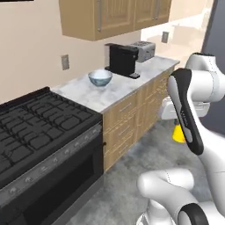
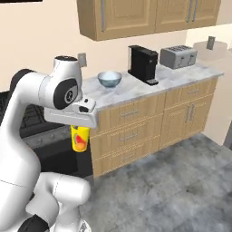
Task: Pick the cup and bowl from the counter and place them on the counter next to the sink.
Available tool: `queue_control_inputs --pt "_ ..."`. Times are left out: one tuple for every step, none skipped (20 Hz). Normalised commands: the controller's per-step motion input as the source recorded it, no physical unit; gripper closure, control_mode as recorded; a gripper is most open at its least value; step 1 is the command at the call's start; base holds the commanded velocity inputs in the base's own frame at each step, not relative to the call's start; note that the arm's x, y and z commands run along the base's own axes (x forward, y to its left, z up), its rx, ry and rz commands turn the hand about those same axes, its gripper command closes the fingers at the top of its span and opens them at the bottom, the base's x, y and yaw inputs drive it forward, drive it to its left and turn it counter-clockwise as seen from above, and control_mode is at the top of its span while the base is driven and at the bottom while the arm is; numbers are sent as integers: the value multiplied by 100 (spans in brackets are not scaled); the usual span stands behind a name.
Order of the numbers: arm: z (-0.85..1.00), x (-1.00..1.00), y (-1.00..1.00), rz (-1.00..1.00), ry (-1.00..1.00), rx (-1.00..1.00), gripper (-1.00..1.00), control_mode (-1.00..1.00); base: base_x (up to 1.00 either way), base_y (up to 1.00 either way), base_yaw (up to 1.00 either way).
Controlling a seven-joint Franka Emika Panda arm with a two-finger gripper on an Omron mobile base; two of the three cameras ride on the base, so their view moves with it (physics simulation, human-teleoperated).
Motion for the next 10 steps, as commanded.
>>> queue_control_inputs --pt "0 0 0 0 0 0 100 100 0 -40 -48" --pt "0 0 0 0 0 0 100 100 0 -36 -48" --pt "0 0 0 0 0 0 100 100 0 -33 -47" --pt "0 0 0 0 0 0 100 100 0 -29 -46" --pt "0 0 0 0 0 0 100 100 0 -27 -45" --pt "0 0 0 0 0 0 100 100 0 -26 -45" --pt "0 0 0 0 0 0 100 100 0 -23 -47" --pt "0 0 0 0 0 0 100 100 0 -22 -48" --pt "0 0 0 0 0 0 100 100 0 -16 -53" --pt "0 0 0 0 0 0 100 100 0 -17 -55"
